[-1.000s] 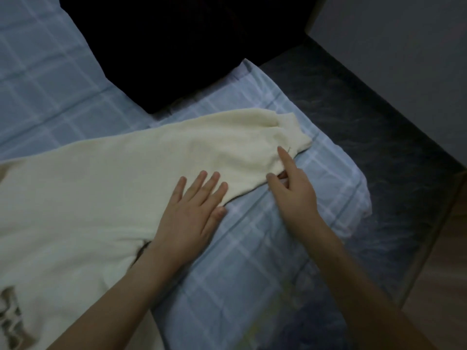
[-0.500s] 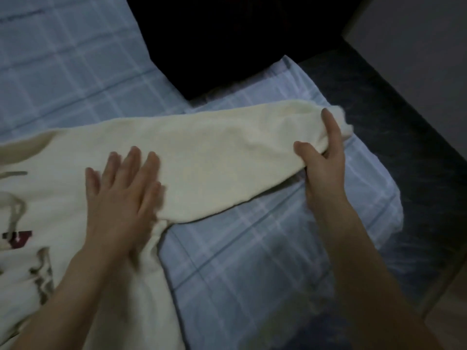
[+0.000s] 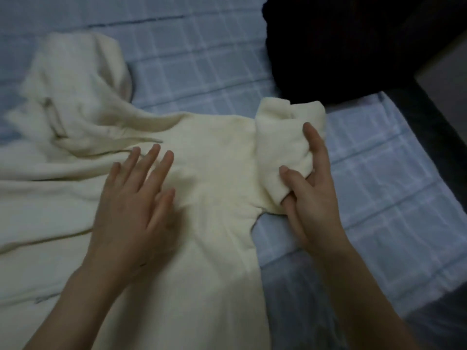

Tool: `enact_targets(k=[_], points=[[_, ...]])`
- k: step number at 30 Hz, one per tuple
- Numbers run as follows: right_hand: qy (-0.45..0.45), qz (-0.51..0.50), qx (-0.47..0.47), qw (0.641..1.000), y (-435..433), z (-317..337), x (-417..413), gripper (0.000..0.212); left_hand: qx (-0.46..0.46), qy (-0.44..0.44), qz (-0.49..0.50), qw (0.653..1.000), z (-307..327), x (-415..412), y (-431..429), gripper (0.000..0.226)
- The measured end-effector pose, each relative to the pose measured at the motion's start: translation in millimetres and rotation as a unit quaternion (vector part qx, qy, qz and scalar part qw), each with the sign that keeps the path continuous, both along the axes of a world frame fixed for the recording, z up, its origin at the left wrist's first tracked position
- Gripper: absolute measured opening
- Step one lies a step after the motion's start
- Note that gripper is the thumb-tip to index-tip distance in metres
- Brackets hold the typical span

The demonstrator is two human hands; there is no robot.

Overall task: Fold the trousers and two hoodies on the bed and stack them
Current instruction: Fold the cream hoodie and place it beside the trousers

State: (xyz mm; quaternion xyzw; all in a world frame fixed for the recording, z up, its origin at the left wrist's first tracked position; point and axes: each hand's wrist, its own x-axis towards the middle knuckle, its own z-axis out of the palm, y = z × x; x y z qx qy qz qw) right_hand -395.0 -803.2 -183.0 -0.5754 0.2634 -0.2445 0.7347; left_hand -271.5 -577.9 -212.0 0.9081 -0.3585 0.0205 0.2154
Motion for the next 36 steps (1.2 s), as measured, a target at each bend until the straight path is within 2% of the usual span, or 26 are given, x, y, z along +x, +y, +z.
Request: enact_targets(k=[3, 6, 9, 11, 13, 14, 17, 19, 21, 23, 24, 26, 27, 28, 29, 30, 34, 36], points=[[0.009, 0.041, 0.007, 0.999, 51, 4, 14, 0.066, 0.008, -0.029, 0.073, 0.997, 4, 7, 77, 0.054], [0.047, 0.093, -0.044, 0.994, 103, 4, 22, 0.066, 0.052, 0.004, 0.193, 0.98, -11, 4, 150, 0.055], [0.056, 0.145, -0.043, 0.987, 154, -2, 30, 0.066, 0.166, 0.064, 0.191, 0.965, -36, -9, 179, 0.059], [0.069, 0.174, -0.063, 0.98, 185, 1, 36, 0.065, 0.155, 0.092, 0.173, 0.968, -47, -11, 184, 0.058], [0.059, 0.201, -0.108, 0.972, 211, 6, 43, 0.062, 0.082, 0.131, 0.169, 0.973, -50, -7, 190, 0.055], [0.047, 0.211, -0.124, 0.969, 222, 9, 46, 0.061, 0.013, 0.174, 0.176, 0.969, -48, -5, 198, 0.053], [0.003, 0.22, -0.144, 0.965, 252, 16, 60, 0.059, -0.211, 0.304, 0.208, 0.905, -35, -3, 231, 0.042], [-0.016, 0.236, -0.165, 0.957, 274, 16, 71, 0.061, -0.287, 0.326, 0.224, 0.872, -26, 2, 251, 0.037], [-0.001, 0.265, -0.215, 0.94, 299, 5, 82, 0.066, -0.377, 0.359, 0.271, 0.81, -19, 10, 267, 0.034], [0.053, 0.313, -0.312, 0.895, 323, -14, 92, 0.071, -0.468, 0.379, 0.341, 0.722, -12, 22, 281, 0.03], [0.102, 0.356, -0.399, 0.839, 333, -25, 96, 0.072, -0.497, 0.379, 0.365, 0.69, -8, 28, 285, 0.028], [0.203, 0.41, -0.578, 0.675, 349, -50, 96, 0.068, -0.513, 0.369, 0.388, 0.67, -2, 37, 289, 0.02], [0.221, 0.42, -0.621, 0.624, 354, -58, 95, 0.064, -0.509, 0.363, 0.393, 0.674, -1, 41, 289, 0.017], [0.221, 0.421, -0.638, 0.606, 356, -63, 95, 0.06, -0.497, 0.359, 0.396, 0.683, -1, 46, 289, 0.018], [0.208, 0.416, -0.637, 0.615, 356, -65, 95, 0.057, -0.475, 0.358, 0.397, 0.699, -1, 50, 288, 0.023], [0.188, 0.411, -0.626, 0.635, 354, -66, 95, 0.056, -0.442, 0.355, 0.397, 0.722, -3, 55, 286, 0.03], [0.131, 0.421, -0.492, 0.75, 332, -62, 85, 0.043, -0.198, 0.293, 0.333, 0.874, -10, 65, 267, 0.067], [0.116, 0.413, -0.441, 0.788, 324, -57, 81, 0.032, -0.15, 0.263, 0.285, 0.909, -13, 62, 256, 0.064]])
